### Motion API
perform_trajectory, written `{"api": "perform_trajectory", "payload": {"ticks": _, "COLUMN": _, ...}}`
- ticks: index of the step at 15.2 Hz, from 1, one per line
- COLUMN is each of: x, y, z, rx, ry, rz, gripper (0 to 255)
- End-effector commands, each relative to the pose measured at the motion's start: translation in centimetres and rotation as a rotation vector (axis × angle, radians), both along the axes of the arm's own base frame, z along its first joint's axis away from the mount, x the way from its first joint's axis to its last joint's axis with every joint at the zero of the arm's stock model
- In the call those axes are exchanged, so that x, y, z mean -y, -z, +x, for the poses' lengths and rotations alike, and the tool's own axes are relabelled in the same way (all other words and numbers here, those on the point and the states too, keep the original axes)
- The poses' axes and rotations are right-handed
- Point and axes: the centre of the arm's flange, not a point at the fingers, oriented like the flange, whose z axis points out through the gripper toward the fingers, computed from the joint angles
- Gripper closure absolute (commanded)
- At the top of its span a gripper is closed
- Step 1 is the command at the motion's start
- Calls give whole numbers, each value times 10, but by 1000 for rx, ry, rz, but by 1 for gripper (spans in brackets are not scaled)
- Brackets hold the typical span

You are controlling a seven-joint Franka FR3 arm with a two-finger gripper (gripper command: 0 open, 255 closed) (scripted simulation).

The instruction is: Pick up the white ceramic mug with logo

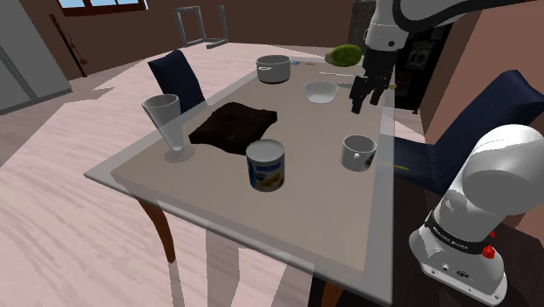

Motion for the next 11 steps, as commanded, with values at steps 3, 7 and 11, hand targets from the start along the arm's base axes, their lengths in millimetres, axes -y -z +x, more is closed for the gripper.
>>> {"api": "perform_trajectory", "payload": {"ticks": 3, "x": 22, "y": 49, "z": -1, "rx": -37, "ry": -6, "rz": 10, "gripper": 0}}
{"api": "perform_trajectory", "payload": {"ticks": 7, "x": 45, "y": 97, "z": -3, "rx": -75, "ry": -11, "rz": 19, "gripper": 0}}
{"api": "perform_trajectory", "payload": {"ticks": 11, "x": 52, "y": 124, "z": -4, "rx": -88, "ry": -13, "rz": 22, "gripper": 0}}
